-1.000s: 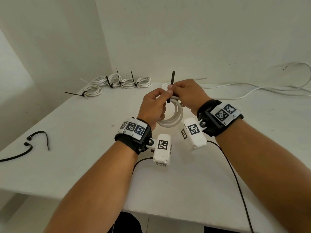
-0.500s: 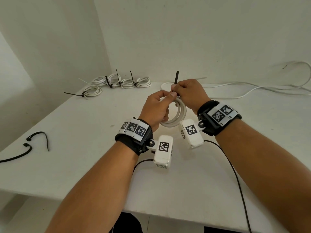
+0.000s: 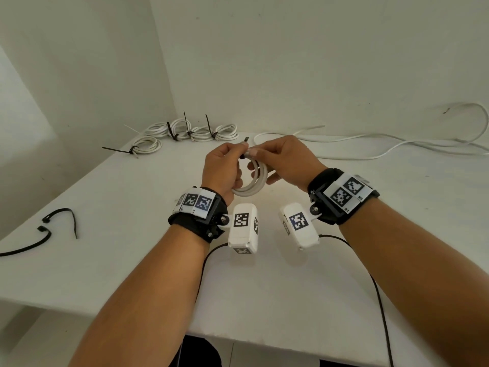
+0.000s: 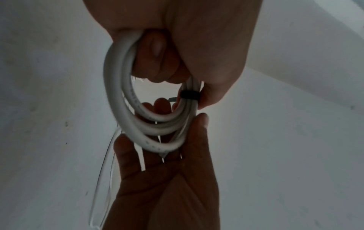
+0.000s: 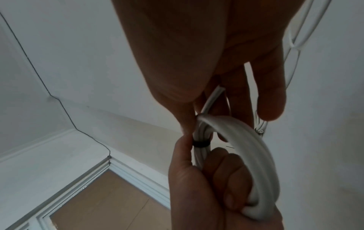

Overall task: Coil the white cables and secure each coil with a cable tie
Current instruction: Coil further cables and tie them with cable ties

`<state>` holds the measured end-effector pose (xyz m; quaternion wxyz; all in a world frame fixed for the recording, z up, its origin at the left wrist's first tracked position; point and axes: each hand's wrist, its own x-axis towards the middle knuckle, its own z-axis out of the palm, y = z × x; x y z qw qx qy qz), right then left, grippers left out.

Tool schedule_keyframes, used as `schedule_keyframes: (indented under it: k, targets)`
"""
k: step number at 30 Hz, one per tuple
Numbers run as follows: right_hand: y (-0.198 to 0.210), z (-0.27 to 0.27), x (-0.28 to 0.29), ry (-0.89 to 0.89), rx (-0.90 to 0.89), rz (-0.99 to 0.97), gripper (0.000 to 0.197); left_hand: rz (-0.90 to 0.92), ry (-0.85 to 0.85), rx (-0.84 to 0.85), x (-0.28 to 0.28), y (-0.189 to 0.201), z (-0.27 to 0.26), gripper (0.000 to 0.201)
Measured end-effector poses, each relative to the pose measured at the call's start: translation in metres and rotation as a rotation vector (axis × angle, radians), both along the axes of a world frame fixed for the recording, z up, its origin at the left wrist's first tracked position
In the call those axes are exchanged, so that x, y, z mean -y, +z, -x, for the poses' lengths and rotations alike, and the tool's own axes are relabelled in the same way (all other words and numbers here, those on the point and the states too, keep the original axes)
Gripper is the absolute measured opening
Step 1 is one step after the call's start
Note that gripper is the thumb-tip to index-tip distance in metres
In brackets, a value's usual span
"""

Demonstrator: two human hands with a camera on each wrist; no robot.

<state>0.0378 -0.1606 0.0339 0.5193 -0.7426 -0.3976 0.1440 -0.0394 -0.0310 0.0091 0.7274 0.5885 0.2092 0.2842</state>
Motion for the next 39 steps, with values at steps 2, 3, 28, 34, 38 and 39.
schedule_keyframes:
  k: [2, 3, 28, 34, 38, 39]
  targets:
    - [-0.002, 0.001, -0.002, -0.002, -0.024, -0.007, 0.026, -0.007, 0.007, -0.003, -0.003, -0.001, 0.001, 0.028]
    - [-0.004, 0.002, -0.002, 0.006, -0.049, -0.008, 0.026, -0.006, 0.004, -0.004, -0.005, -0.002, 0.001, 0.028]
    - [0.021, 0.002, -0.179, 0.056, 0.714, 0.482, 0.023, -1.035, -0.234, -1.201, -0.184, -0.01, 0.076, 0.109]
    - [0.012, -0.005, -0.262, 0.052, 0.843, 0.593, 0.026, -1.067, -0.358, -1.331, -0.195, -0.024, 0.083, 0.121]
    - [-0.002, -0.011, -0.296, 0.05, 0.895, 0.678, 0.031, -1.046, -0.392, -1.323, -0.199, -0.029, 0.085, 0.124]
    - [-0.004, -0.013, -0.303, 0.05, 0.904, 0.702, 0.034, -1.05, -0.395, -1.331, -0.2, -0.029, 0.084, 0.124]
